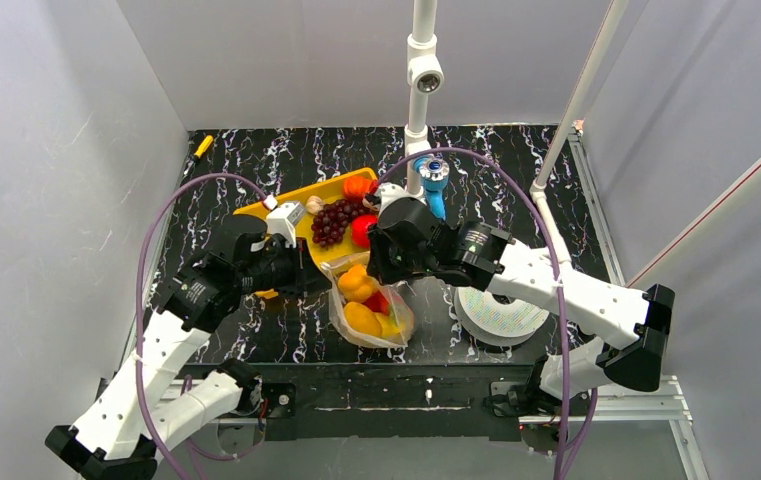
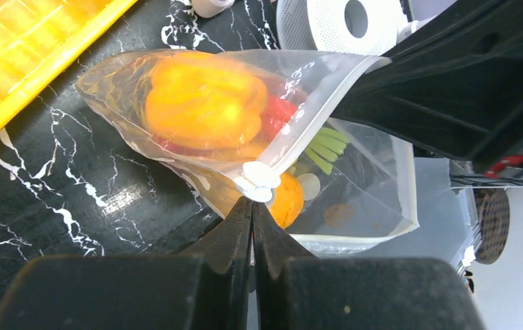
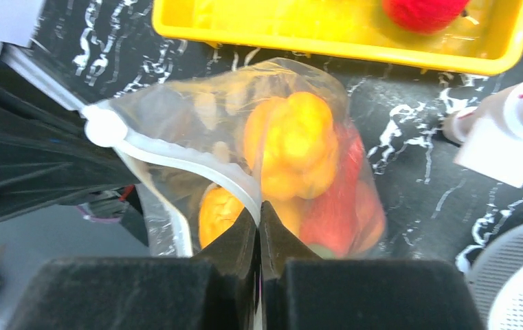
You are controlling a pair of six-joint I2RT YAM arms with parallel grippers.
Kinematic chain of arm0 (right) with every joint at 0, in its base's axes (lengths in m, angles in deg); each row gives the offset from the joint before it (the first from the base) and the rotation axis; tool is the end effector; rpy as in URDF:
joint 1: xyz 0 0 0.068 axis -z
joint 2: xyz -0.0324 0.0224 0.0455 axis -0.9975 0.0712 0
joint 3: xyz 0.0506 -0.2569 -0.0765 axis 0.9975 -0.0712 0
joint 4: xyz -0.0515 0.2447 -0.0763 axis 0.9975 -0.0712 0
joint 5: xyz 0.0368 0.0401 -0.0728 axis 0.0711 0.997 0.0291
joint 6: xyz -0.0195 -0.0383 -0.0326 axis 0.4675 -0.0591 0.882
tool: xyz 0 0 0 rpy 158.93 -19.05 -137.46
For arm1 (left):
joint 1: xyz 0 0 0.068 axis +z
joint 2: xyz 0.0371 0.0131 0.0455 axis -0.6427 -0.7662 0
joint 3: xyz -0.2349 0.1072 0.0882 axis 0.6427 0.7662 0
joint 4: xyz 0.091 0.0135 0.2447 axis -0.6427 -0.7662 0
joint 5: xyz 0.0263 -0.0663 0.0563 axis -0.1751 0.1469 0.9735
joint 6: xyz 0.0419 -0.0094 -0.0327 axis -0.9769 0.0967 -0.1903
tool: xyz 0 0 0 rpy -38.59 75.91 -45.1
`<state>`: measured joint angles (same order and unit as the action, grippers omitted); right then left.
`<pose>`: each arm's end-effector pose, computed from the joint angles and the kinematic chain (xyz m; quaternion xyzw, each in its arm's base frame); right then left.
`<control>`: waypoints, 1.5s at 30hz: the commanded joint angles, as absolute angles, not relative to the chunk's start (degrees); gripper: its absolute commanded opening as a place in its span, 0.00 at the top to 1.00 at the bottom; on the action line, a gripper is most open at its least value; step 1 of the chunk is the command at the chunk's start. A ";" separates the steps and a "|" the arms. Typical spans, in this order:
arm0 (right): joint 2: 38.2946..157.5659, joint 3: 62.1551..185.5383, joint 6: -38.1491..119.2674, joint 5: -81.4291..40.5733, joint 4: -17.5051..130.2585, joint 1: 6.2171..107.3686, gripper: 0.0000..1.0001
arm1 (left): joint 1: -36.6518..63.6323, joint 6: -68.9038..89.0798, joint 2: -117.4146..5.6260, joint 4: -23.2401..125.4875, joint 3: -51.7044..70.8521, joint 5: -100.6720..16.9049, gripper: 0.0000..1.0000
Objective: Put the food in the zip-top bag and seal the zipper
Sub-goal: Adjust the zipper food storage bag at the center of the board.
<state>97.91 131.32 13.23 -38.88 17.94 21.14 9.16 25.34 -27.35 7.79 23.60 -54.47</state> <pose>0.1376 0.2765 0.3774 -0.1948 0.8704 0.2828 0.3529 0.1316 -0.0933 0.3593 0.1202 0.8478 -0.3745 0.3556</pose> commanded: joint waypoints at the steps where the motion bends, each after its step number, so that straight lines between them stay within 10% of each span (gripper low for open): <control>1: 98.28 133.38 19.74 -46.76 14.47 19.34 0.91 | 9.23 29.65 -24.62 13.33 22.10 -57.79 1.00; 19: 89.45 127.30 25.66 -58.16 15.02 16.31 0.99 | 9.32 35.17 -23.61 16.64 26.31 -57.54 0.99; 45: 97.97 134.72 23.29 -40.97 21.37 15.96 0.99 | 9.33 29.23 -17.83 2.28 20.50 -50.18 0.37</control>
<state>97.67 130.26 23.59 -44.66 17.16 16.05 9.16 32.24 -20.56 7.12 25.76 -53.68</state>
